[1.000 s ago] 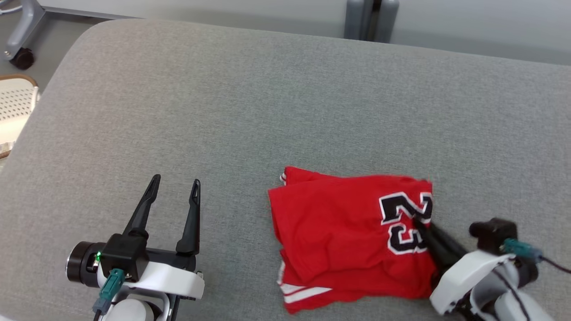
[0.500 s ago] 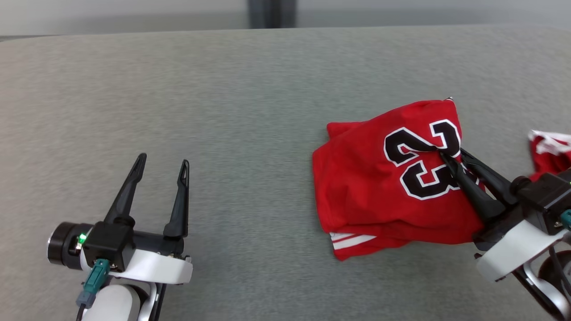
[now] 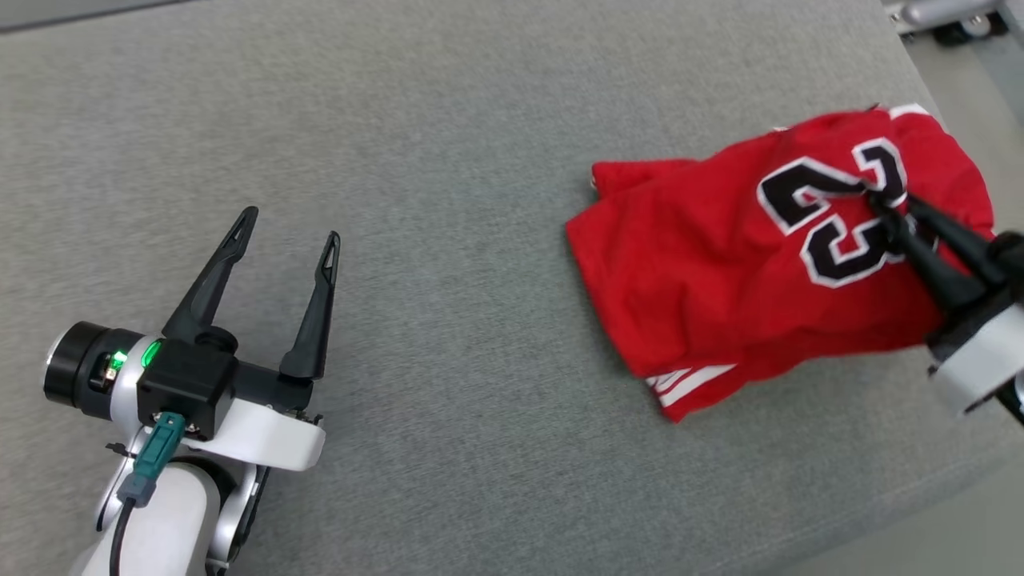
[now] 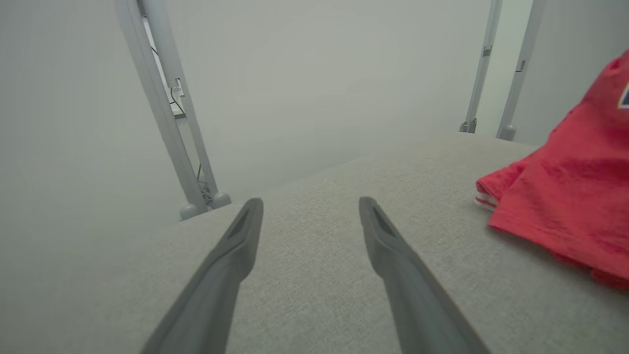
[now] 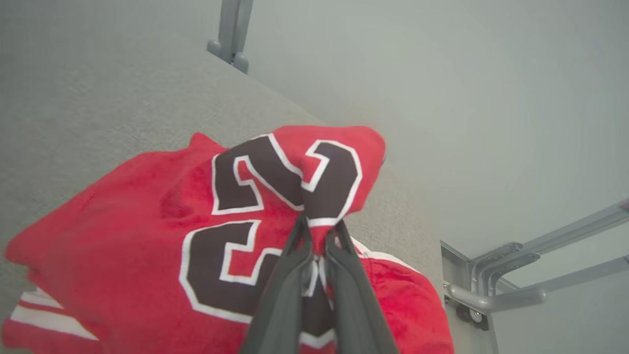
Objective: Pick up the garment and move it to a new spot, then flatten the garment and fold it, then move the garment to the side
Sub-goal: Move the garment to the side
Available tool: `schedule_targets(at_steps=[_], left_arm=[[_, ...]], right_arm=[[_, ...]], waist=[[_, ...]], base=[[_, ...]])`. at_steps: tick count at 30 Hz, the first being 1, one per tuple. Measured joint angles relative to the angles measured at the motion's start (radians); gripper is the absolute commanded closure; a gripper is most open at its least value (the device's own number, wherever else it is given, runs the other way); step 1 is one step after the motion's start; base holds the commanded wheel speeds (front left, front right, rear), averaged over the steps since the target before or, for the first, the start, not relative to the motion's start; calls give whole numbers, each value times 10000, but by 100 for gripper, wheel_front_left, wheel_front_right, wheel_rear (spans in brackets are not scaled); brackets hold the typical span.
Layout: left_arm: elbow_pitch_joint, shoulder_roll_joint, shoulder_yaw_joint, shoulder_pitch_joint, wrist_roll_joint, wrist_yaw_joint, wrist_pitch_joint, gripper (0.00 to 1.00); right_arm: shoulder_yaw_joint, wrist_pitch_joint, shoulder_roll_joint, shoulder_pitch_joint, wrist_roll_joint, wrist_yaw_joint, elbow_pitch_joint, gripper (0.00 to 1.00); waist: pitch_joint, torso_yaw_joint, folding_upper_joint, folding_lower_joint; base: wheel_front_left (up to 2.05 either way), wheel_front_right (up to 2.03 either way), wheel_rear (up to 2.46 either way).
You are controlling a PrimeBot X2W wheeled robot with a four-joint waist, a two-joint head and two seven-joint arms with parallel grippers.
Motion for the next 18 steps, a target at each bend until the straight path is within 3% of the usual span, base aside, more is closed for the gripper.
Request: schedule_targets(at_steps=[3,9,18], left_arm=[[-142,173,-23,-122,13,-75,163,0],[-395,236,-224,-441,107,-174,401,0],[-548,290,-242,-657,157,-161,443,0]], right_arm=[[136,-675,-2,-836,36,0,1116,100],[-117,-1501,-658,-1801,-169,0,3198,100],[-84,-1900,-1011,-2872,-1674,0,4800,100]], waist=[[317,-332,0,0],[919,-518,0,0],[1448,-472,0,0]], base=[[0,0,0],[0,0,0],[0,0,0]])
